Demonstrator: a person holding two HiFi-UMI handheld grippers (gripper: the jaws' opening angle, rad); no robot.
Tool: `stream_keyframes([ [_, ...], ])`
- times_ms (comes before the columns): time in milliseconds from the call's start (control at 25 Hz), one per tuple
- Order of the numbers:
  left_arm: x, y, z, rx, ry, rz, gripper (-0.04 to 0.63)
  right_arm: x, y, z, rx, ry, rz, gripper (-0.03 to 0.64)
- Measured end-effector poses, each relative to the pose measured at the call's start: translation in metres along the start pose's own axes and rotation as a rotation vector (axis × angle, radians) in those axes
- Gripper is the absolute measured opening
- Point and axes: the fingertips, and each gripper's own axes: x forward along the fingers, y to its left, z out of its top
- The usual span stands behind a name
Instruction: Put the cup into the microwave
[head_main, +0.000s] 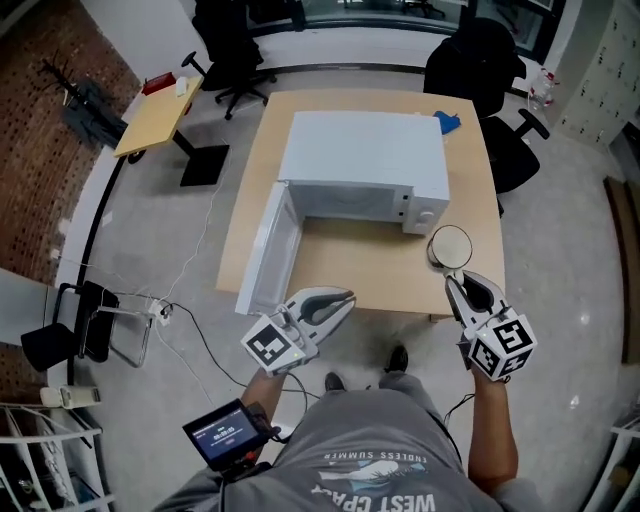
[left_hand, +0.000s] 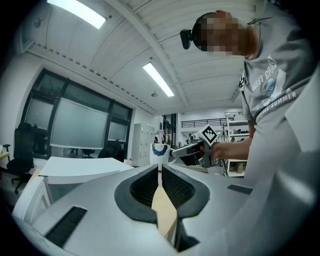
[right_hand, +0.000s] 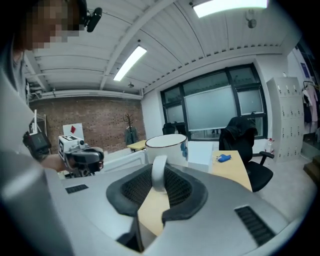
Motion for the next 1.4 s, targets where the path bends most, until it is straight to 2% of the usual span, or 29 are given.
stream_keyframes([
  [200,-0.031,0.005,0.007,0.027,-0.006,-0.028,0.023,-0.005,0.073,0.022,-0.009,-0.038,0.066,0.077],
  [360,-0.047,0.007,0.012,0.101,-0.051,-0.074,0.025,-0.002,0.114,0.027,-0.011,-0.055,0.094,0.077],
  [880,-0.118,0.013,0.011,0.087,-0.087,-0.083,0.025,0.021,0.214,0.029,-0.041,-0.027,0.151,0.077],
  [1160,-0.132,0.015,0.006,0.084,-0.094,-0.081,0.025,0.033,0.23,0.023,-0.057,-0.014,0.16,0.075],
  [1400,-0.122,0.027,0.0,0.076,-0.084,-0.062,0.025,0.048,0.212,0.011,-0.052,0.015,0.166,0.077],
])
